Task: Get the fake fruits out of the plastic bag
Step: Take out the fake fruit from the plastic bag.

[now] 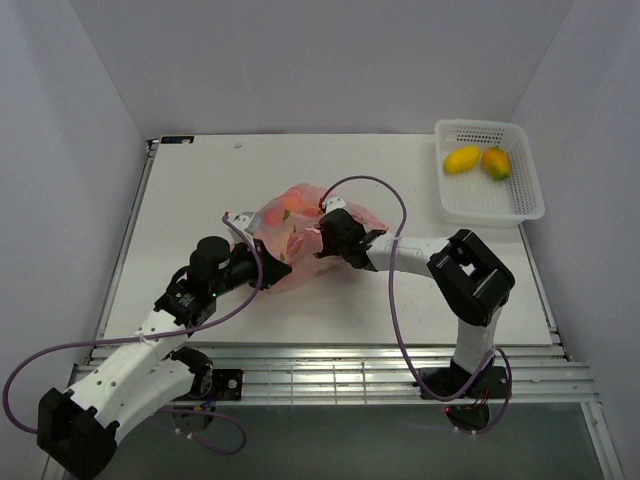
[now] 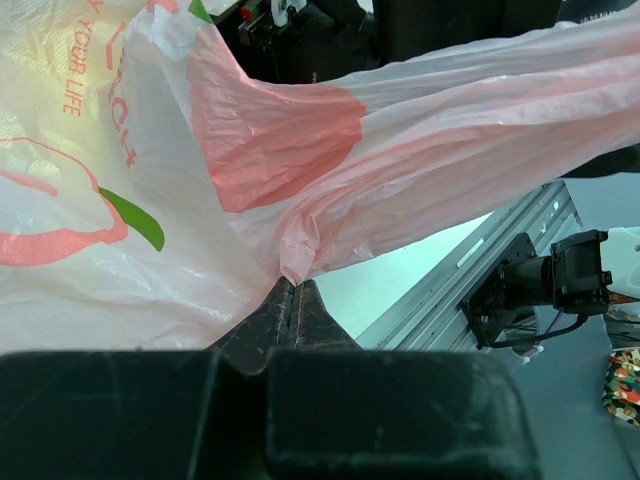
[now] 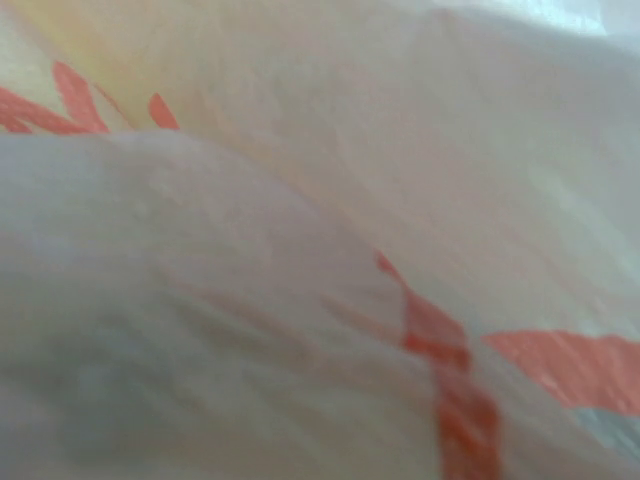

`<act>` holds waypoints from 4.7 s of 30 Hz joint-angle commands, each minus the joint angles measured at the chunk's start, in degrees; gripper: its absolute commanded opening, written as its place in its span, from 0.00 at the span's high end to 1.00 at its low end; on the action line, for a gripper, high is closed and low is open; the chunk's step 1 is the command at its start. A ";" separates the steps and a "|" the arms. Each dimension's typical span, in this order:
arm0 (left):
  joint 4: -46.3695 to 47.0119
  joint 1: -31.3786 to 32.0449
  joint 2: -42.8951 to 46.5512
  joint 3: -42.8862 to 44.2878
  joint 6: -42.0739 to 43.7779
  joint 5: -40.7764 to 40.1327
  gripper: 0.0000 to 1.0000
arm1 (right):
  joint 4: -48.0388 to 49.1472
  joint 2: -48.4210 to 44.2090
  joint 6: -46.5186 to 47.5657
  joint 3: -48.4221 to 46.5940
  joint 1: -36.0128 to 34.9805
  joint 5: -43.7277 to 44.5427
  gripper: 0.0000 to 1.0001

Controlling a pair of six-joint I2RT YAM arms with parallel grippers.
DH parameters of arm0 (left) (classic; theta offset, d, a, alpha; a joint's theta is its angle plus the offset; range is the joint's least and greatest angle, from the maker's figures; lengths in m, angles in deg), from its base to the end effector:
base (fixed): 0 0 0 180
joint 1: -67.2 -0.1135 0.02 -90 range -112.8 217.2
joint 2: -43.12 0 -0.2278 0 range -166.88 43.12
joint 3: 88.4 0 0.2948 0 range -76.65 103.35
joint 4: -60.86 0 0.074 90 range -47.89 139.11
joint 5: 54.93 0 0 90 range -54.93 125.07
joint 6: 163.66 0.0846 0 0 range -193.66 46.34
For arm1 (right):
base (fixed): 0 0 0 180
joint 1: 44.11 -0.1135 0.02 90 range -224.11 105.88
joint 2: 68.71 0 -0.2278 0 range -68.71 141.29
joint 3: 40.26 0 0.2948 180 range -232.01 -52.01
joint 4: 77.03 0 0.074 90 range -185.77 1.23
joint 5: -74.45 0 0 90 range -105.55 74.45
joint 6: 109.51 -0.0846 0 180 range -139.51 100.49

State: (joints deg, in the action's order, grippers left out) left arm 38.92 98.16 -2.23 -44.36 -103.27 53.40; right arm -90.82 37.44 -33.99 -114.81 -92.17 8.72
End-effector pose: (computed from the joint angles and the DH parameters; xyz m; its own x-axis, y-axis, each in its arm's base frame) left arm 0.2405 -0.1753 0.2079 -0.6580 -0.1522 -0.7375 0.4727 0.6788 -0.5619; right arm 0.3203 0.3045 0.0703 -0.5820 -0.3067 -0.7531 -0.3508 0.9302 -0.1077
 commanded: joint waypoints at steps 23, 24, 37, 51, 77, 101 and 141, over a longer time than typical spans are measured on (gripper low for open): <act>0.00 0.24 -0.36 0.67 -0.45 0.40 1.00 | 11.09 3.39 9.91 -6.11 0.06 -9.50 0.62; -0.09 0.24 -0.27 0.67 -0.54 -0.22 1.00 | 10.75 2.06 9.82 -5.32 0.06 -11.07 0.67; 0.00 0.24 -0.45 1.02 -0.89 -3.30 1.00 | -1.91 -23.26 6.22 1.37 0.06 -23.66 0.92; -0.53 0.24 0.61 1.72 -1.68 -5.23 1.00 | -31.51 -24.59 3.59 -9.25 -0.37 -15.36 0.92; 5.45 0.33 -0.45 8.84 -2.39 2.59 1.00 | -41.72 -19.38 -6.61 -25.53 -6.62 -14.18 0.92; -3.78 0.33 3.69 6.90 -3.00 -11.56 1.00 | -42.07 -54.04 7.89 -6.54 -4.42 -17.25 0.92; -4.57 0.33 0.52 7.78 -3.88 -14.63 1.00 | 6.60 -54.74 22.28 -3.47 -4.42 9.56 0.92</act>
State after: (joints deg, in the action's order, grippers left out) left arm 34.15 98.53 -2.36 -39.84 -108.36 39.76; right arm -99.76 -17.20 -16.85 -118.42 -96.71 2.67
